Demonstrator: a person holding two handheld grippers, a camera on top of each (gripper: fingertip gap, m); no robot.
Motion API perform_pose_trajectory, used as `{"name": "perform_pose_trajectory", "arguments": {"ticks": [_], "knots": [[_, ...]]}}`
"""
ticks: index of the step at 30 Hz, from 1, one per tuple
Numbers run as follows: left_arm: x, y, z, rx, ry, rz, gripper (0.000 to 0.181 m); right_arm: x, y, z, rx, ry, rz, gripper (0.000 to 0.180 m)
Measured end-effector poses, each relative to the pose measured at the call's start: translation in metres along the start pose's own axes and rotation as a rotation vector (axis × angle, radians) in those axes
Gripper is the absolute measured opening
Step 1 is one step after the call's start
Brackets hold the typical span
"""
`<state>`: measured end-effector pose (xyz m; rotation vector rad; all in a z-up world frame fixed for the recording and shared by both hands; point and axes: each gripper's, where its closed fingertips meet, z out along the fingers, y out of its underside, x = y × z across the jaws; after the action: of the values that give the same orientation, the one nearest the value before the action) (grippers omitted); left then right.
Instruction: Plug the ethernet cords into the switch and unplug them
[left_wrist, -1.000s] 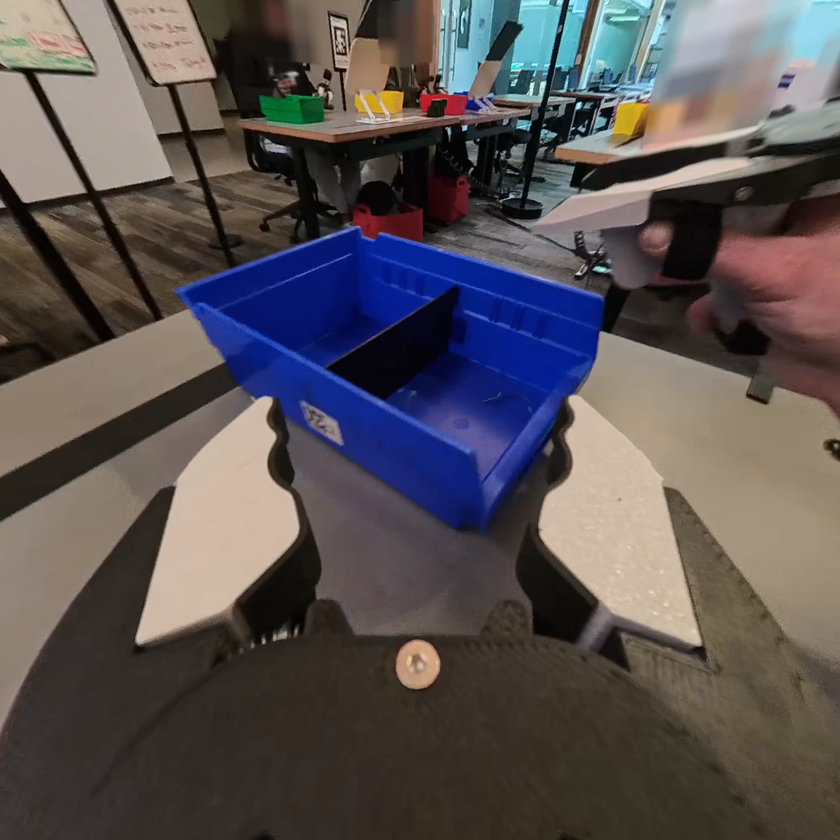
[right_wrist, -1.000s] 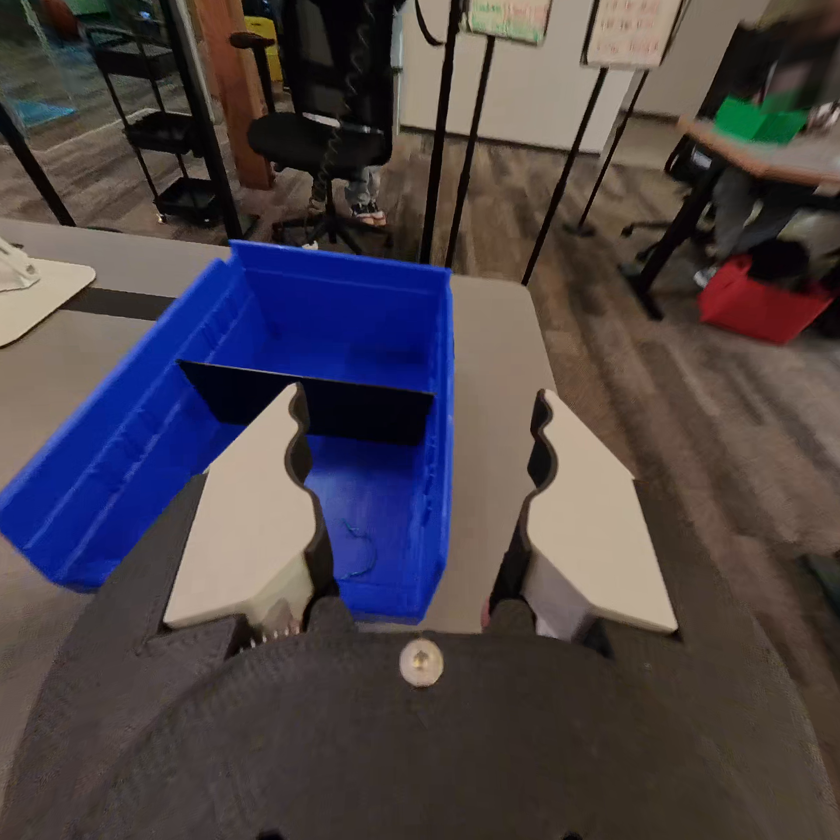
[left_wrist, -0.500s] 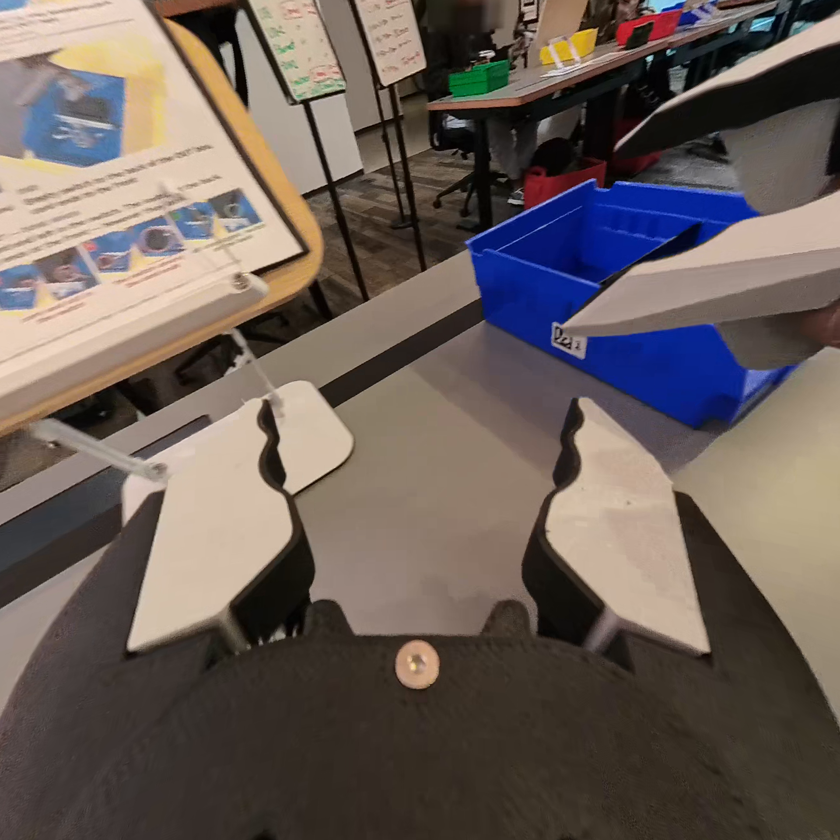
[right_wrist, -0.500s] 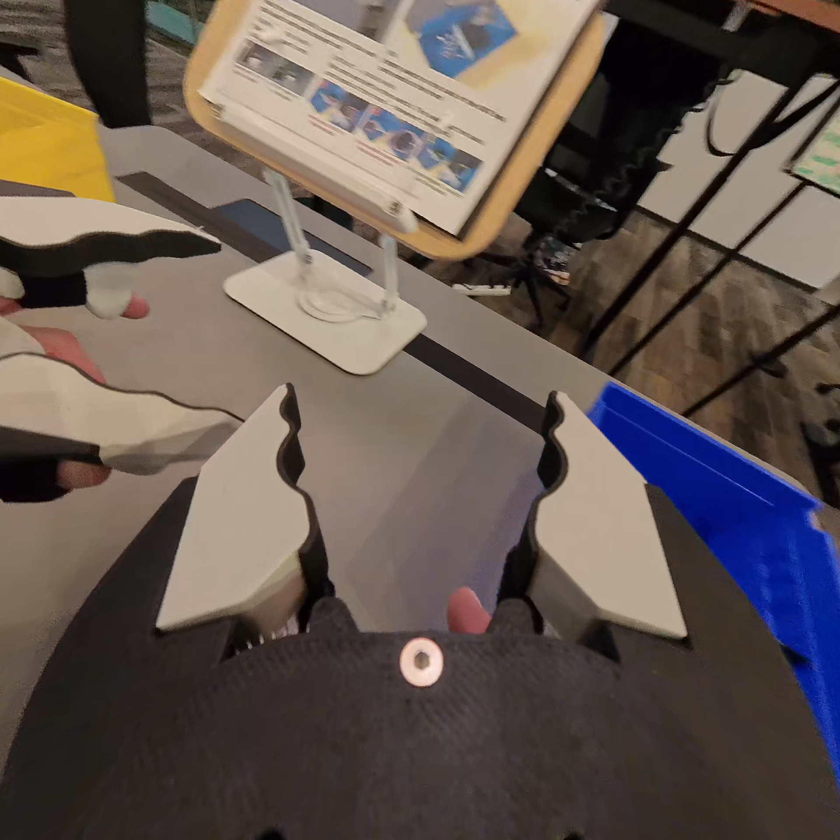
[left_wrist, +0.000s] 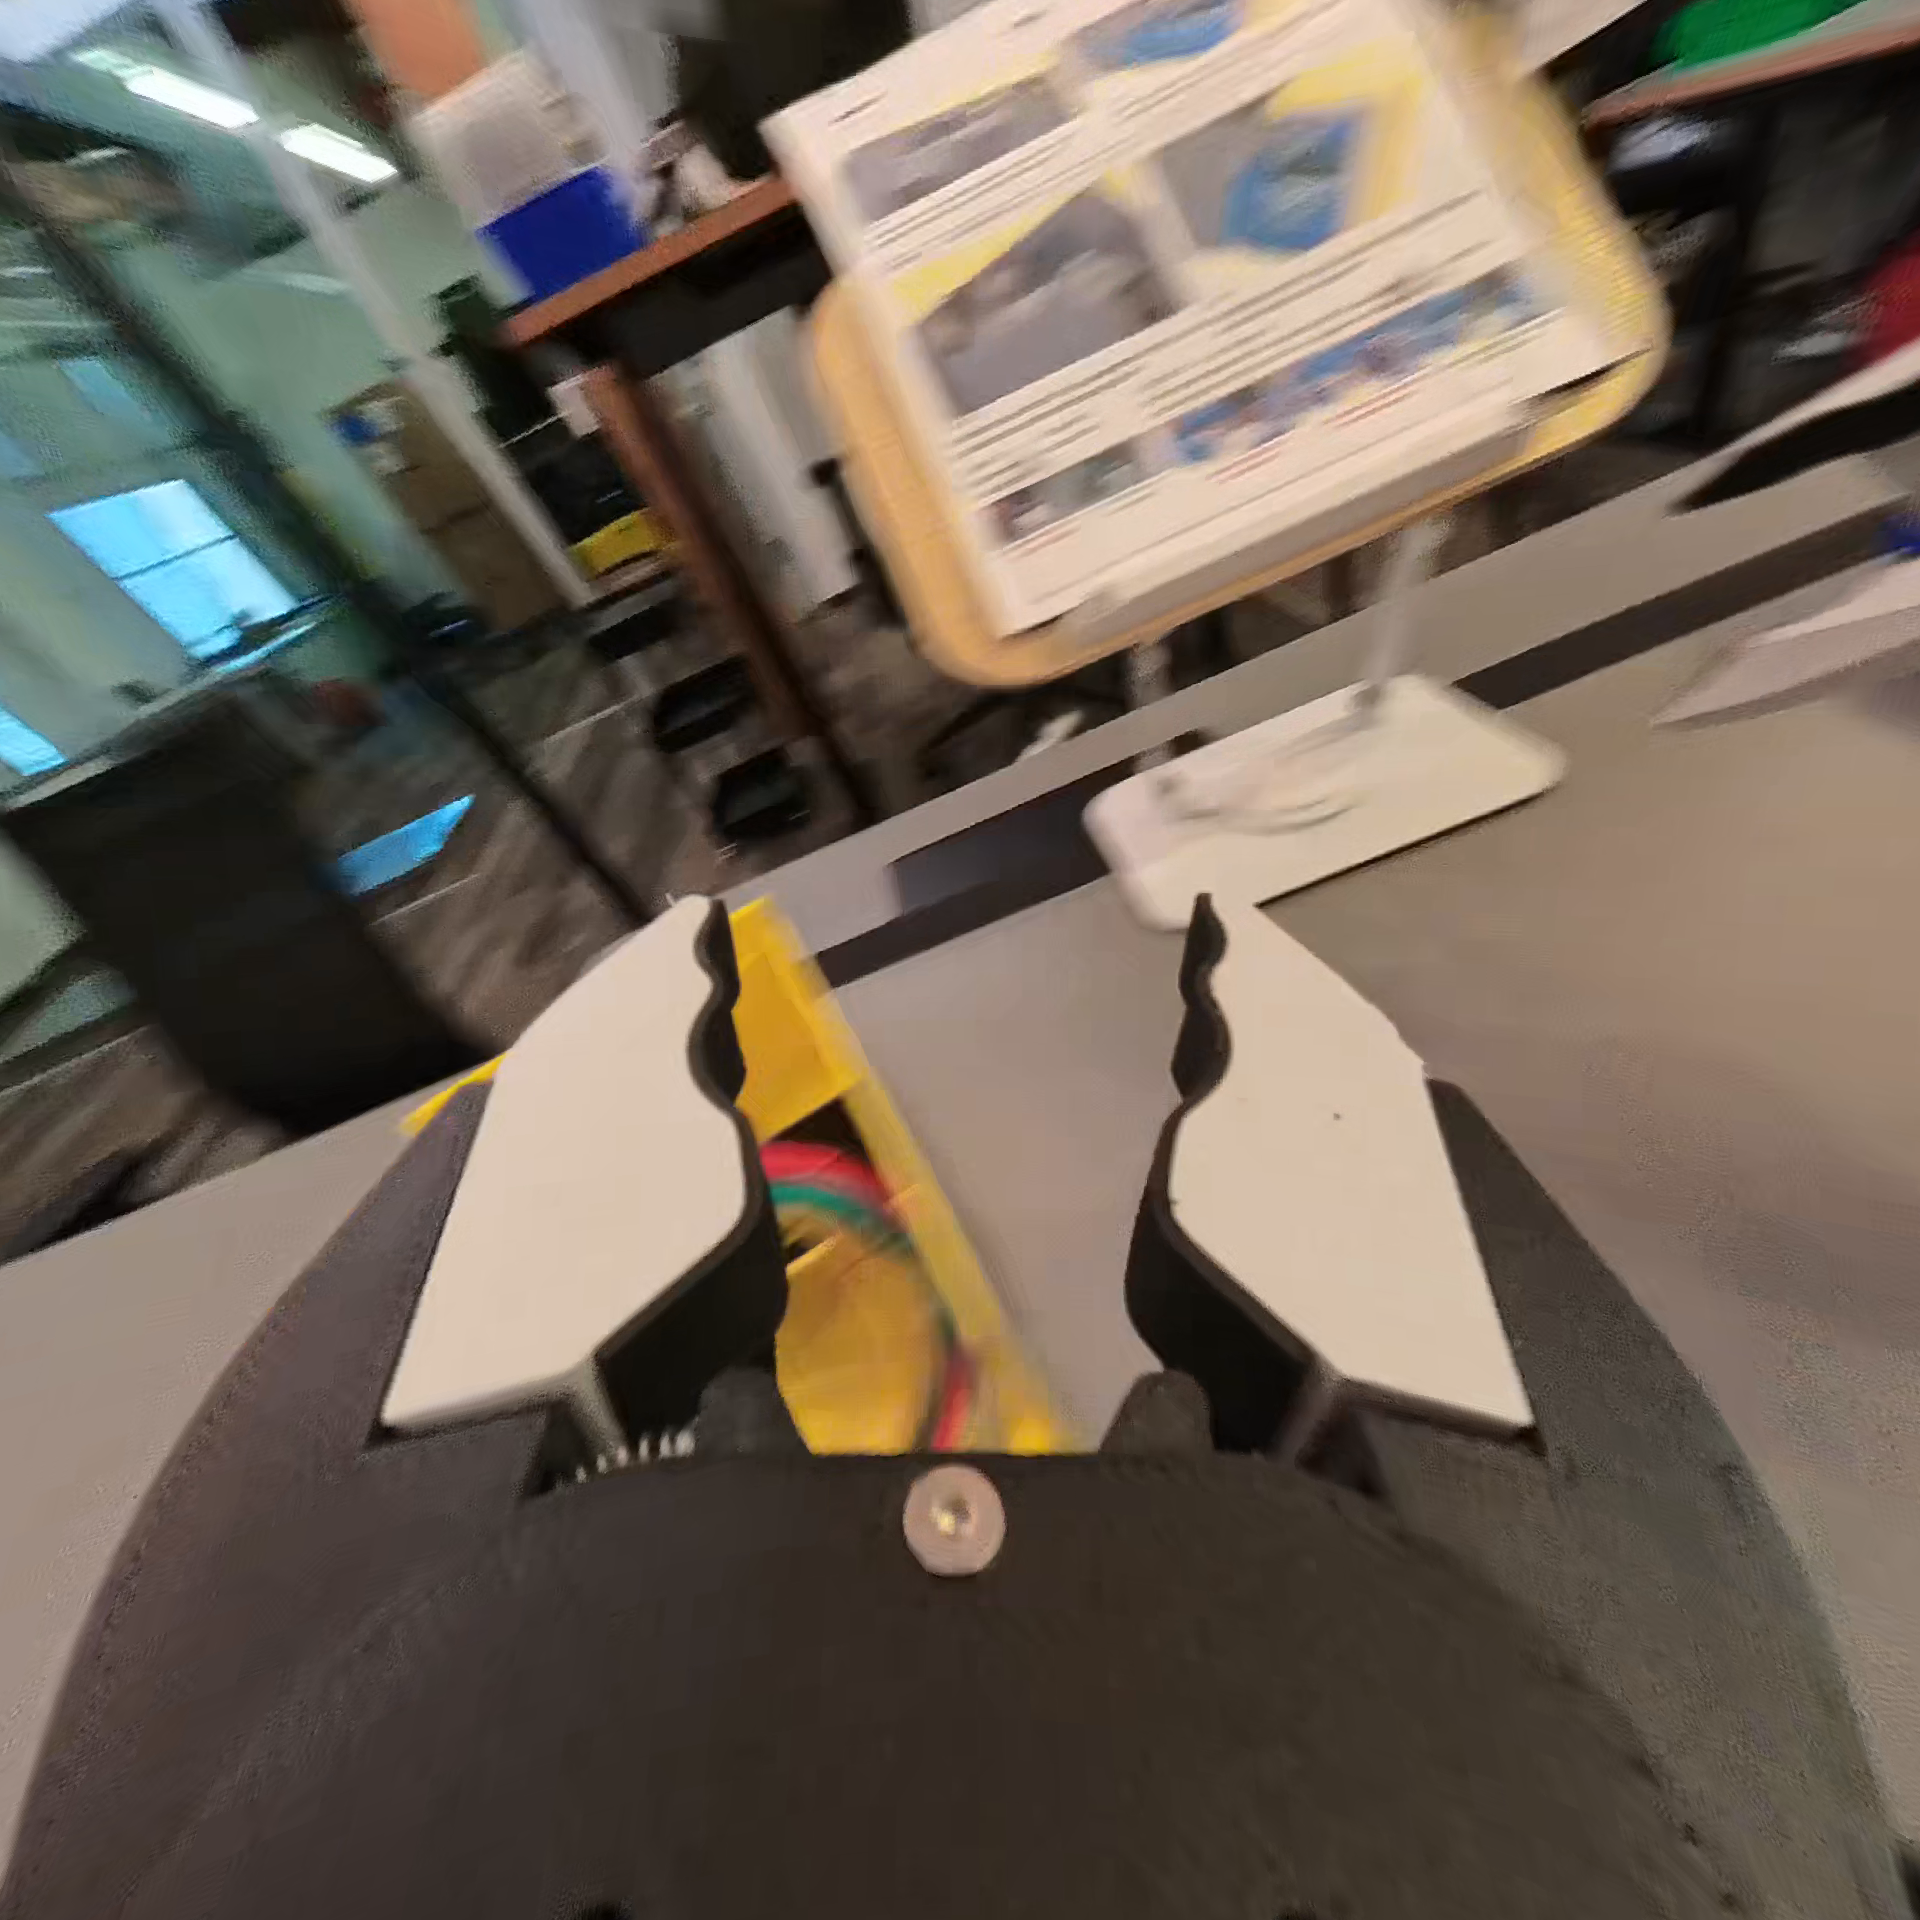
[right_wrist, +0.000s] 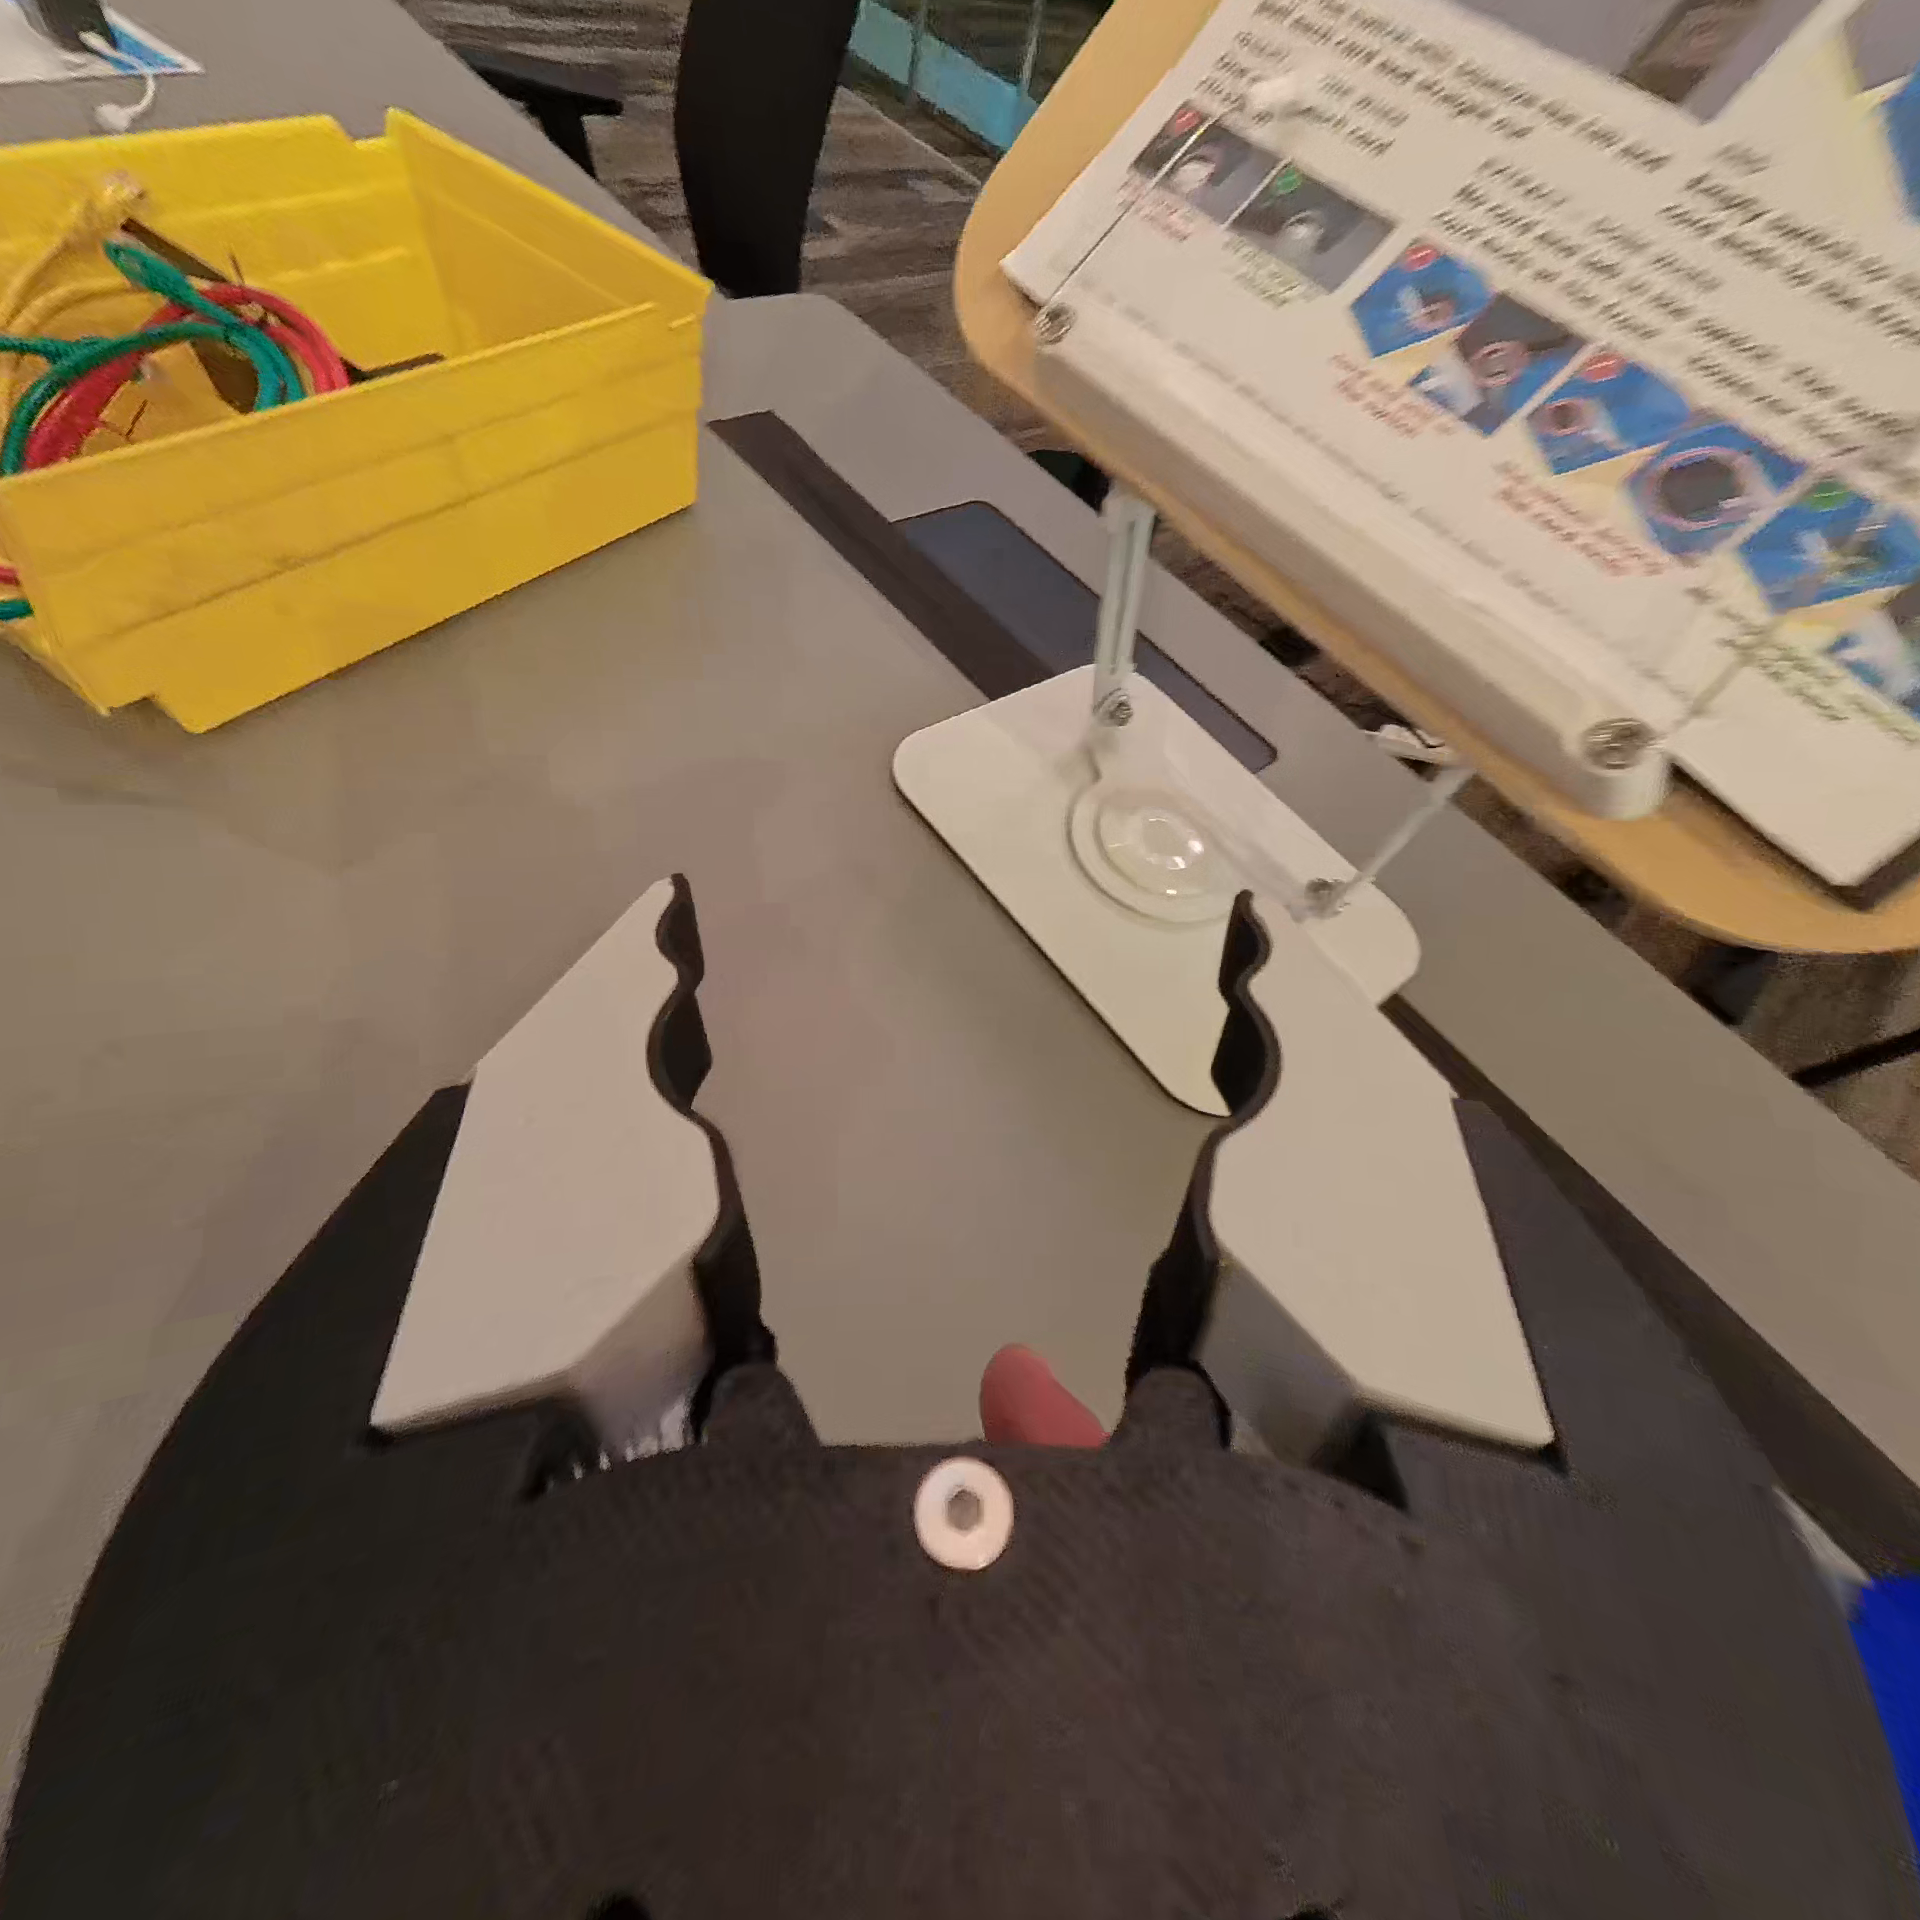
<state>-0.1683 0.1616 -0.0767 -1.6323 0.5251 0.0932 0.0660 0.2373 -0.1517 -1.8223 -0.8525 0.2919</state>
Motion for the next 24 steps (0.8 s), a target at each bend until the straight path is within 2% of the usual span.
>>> {"name": "perform_pose_trajectory", "arguments": {"ticks": [2,4,9,14,17,20,23,24], "knots": [[-0.064,0.033,-0.031,-0.077,-0.13,0.006,0.078,-0.01,0.008,0.011,0.018,-0.029,-0.003,0.093],[-0.112,0.065,-0.061,-0.15,-0.223,0.035,0.063,-0.017,0.017,0.019,0.029,-0.048,-0.014,0.09],[-0.177,0.145,-0.086,-0.324,-0.296,-0.054,0.063,-0.03,0.043,0.037,0.025,-0.087,-0.026,0.086],[-0.193,0.214,-0.07,-0.46,-0.262,-0.176,0.064,-0.035,0.067,0.047,-0.022,-0.122,-0.006,0.085],[-0.184,0.234,-0.056,-0.492,-0.184,-0.254,0.053,-0.035,0.069,0.047,-0.018,-0.124,-0.007,0.084],[-0.183,0.242,-0.044,-0.48,-0.15,-0.303,0.036,-0.037,0.071,0.048,-0.023,-0.135,-0.015,0.083],[-0.18,0.245,-0.033,-0.489,-0.115,-0.278,0.009,-0.039,0.074,0.049,-0.032,-0.144,-0.033,0.082],[-0.183,0.245,-0.03,-0.485,-0.126,-0.287,0.007,-0.04,0.075,0.049,-0.035,-0.147,-0.038,0.082]]}}
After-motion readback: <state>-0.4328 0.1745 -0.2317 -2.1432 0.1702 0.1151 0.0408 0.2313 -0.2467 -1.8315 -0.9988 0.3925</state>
